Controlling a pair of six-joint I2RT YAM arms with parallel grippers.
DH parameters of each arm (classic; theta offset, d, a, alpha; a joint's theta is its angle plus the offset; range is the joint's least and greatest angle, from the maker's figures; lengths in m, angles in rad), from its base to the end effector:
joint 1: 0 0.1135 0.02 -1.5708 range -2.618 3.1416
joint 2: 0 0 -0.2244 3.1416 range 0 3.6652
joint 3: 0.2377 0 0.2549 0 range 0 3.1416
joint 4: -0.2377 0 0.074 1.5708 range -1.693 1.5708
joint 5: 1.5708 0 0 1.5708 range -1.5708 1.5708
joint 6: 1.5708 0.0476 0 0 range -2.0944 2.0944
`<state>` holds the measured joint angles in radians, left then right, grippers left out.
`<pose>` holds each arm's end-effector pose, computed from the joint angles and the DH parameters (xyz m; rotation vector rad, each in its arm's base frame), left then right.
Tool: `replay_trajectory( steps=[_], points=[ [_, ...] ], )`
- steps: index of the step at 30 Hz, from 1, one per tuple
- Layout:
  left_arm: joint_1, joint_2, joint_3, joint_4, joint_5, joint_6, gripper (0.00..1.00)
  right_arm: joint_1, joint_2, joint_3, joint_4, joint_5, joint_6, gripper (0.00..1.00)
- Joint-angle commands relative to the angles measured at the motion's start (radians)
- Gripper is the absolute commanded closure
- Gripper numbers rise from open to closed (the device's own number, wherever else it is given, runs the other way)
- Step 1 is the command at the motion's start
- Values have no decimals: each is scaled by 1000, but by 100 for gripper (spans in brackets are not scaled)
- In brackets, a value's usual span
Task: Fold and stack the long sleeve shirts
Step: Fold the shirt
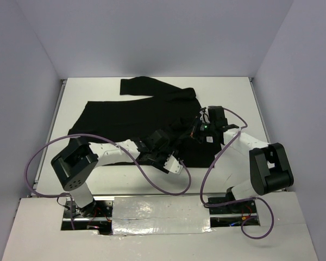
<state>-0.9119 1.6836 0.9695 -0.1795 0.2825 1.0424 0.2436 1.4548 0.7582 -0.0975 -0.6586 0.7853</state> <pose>0.2018 -0.2823 0.1263 2.0860 1.2607 -0.2895 0.2849 0.1008 0.1439 0.3315 2.4981 1.2449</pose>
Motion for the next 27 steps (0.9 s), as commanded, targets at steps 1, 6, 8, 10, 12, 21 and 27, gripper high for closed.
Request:
replay_trajectory(
  steps=[1, 6, 8, 10, 12, 21, 27],
  points=[
    [-5, 21, 41, 31, 0, -24, 34, -10, -34, 9, 56, -3, 32, 100],
    [-5, 36, 47, 98, -51, -70, 71, -12, -22, 7, 51, 10, 22, 100],
    [-4, 30, 46, 101, -49, -68, 92, -12, -17, 4, 48, 11, 14, 100],
    [-5, 27, 41, 103, -54, -73, 100, -13, -14, 1, 44, 11, 8, 100],
    [-5, 18, 46, 88, -52, -87, 100, -18, -16, -5, 44, 11, 5, 100],
    [44, -16, 219, -55, 40, -307, 100, -39, -37, 96, -186, 63, -207, 55],
    [149, 51, 506, -158, 150, -424, 100, -211, -169, 79, -261, 54, -227, 34]
  ],
)
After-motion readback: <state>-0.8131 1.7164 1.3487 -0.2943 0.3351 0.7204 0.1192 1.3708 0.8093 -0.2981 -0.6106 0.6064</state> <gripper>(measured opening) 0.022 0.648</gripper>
